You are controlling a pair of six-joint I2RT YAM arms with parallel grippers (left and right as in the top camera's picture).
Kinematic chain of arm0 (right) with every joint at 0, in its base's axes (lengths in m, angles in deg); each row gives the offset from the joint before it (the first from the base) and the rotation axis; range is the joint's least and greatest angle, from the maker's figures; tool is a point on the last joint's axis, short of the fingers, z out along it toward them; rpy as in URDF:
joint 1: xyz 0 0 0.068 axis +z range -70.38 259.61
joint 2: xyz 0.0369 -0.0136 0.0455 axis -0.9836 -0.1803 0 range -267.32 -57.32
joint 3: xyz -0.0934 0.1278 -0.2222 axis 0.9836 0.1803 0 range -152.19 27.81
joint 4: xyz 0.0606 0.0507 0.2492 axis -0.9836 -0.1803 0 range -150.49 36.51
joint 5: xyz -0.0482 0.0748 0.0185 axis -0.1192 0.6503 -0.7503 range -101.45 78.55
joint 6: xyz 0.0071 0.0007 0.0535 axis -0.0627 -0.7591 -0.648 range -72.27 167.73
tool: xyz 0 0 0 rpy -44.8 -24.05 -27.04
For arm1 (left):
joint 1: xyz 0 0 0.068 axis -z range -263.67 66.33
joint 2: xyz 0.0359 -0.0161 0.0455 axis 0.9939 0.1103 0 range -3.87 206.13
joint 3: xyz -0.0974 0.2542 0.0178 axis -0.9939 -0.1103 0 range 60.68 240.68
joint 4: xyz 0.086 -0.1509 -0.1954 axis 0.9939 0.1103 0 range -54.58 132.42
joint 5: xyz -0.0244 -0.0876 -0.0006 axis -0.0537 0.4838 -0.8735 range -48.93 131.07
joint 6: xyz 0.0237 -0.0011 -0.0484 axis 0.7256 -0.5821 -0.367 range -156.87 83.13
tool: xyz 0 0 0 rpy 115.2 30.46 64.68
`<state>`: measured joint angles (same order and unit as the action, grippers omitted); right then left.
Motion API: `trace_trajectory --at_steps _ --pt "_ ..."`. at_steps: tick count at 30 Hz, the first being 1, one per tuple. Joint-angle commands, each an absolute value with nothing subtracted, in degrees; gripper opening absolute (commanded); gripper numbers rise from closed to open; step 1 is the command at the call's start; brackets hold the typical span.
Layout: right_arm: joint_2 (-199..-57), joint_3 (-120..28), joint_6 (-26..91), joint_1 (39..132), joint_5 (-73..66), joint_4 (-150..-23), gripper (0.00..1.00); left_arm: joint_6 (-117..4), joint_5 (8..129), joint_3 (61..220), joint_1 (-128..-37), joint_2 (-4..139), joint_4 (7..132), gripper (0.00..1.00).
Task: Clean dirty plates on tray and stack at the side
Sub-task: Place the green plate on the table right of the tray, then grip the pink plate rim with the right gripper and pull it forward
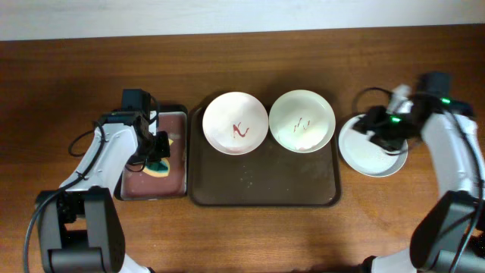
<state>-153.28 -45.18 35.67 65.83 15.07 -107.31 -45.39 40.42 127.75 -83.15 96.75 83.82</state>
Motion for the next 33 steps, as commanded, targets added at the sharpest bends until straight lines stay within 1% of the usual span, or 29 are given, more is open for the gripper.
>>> trace_trajectory --at_steps 1,4,5,6,8,9,10,11,13,14,15,17,18,19,20,23,25,27,28,29,30,31,33 --pt "-152.69 -45.7 39.76 78.16 17.94 -105.3 0.61 -44.29 40.88 128.06 -83.35 97.39 83.87 0.0" --pt "-155.6 -45.7 35.06 89.68 17.85 -100.1 0.61 -44.29 40.88 128.06 -83.35 97.39 83.89 0.0" --pt "-156.45 -45.7 33.34 91.25 17.74 -98.98 0.6 -44.29 40.88 128.06 -83.35 97.39 83.87 0.0" --pt "-158.83 -45.7 28.57 94.31 17.45 -96.71 0.56 -44.29 40.88 128.06 -83.35 97.39 83.87 0.0" --pt "-161.96 -45.7 24.61 97.22 17.45 -94.17 0.53 -44.29 40.88 128.06 -83.35 97.39 83.87 0.0" --pt "-164.05 -45.7 22.84 98.88 17.13 -92.36 0.48 -44.29 40.88 128.06 -83.35 97.39 83.87 0.0" --pt "-165.76 -45.7 20.46 100.06 15.84 -91.03 0.46 -44.29 40.88 128.06 -83.35 97.39 83.87 0.0" --pt "-167.6 -45.7 18.17 101.22 14.66 -89.3 0.46 -44.29 40.88 128.06 -83.35 97.39 83.89 0.0" --pt "-169.69 -45.7 16.96 102.58 14.18 -86.5 0.45 -44.29 40.88 128.06 -83.35 97.39 83.87 0.0" --pt "-170.39 -45.7 16.03 103.08 12.54 -85.76 0.43 -44.29 40.88 128.06 -83.35 97.39 83.87 0.0" --pt "-170.98 -45.7 15.65 103.45 10.18 -85.8 0.42 -44.29 40.88 128.06 -83.35 97.39 83.89 0.0" --pt "-171.62 -45.7 15.7 104.37 8.8 -86.26 0.39 -44.29 40.88 128.06 -83.35 97.39 83.89 0.0" --pt "-171.7 -45.68 15.7 104.74 8.54 -86.83 0.33 -44.29 40.9 128.06 -83.35 97.39 83.87 0.0" --pt "-171.7 -45.66 15.7 105.24 8.38 -87.36 0.22 -44.29 40.88 128.06 -83.35 97.39 83.89 0.0" --pt "-171.7 -45.64 15.7 105.9 8.41 -88.32 0.17 -44.29 40.88 128.06 -83.35 97.39 83.89 0.0" --pt "-171.7 -45.64 15.7 107.38 9.0 -93.43 0.09 -44.29 40.9 128.06 -83.35 97.39 83.89 0.0" --pt "-171.7 -45.64 15.74 108.13 11.73 -100.45 0.04 -44.29 40.88 128.06 -83.35 97.39 83.87 0.0" --pt "-171.38 -45.66 16.64 108.15 12.51 -103.94 0.04 -44.29 40.88 128.06 -83.35 97.39 83.84 0.0" --pt "-170.74 -46.01 17.05 107.91 12.32 -103.97 0.05 -44.29 40.88 128.06 -83.35 97.39 83.82 0.0" --pt "-169.96 -47.32 17.45 107.27 12.08 -103.49 0.09 -44.29 40.88 128.06 -83.35 97.39 83.76 0.0" --pt "-169.43 -49.01 17.45 106.36 11.86 -102.39 0.15 -44.29 40.9 128.06 -83.35 97.39 83.73 0.0" --pt "-169.41 -50.67 17.42 105.53 11.88 -100.99 0.28 -44.29 40.9 128.06 -83.35 97.39 83.71 0.0" --pt "-169.41 -51.63 17.4 104.28 11.86 -96.14 0.43 -44.29 40.88 128.06 -83.35 97.39 83.71 0.0"
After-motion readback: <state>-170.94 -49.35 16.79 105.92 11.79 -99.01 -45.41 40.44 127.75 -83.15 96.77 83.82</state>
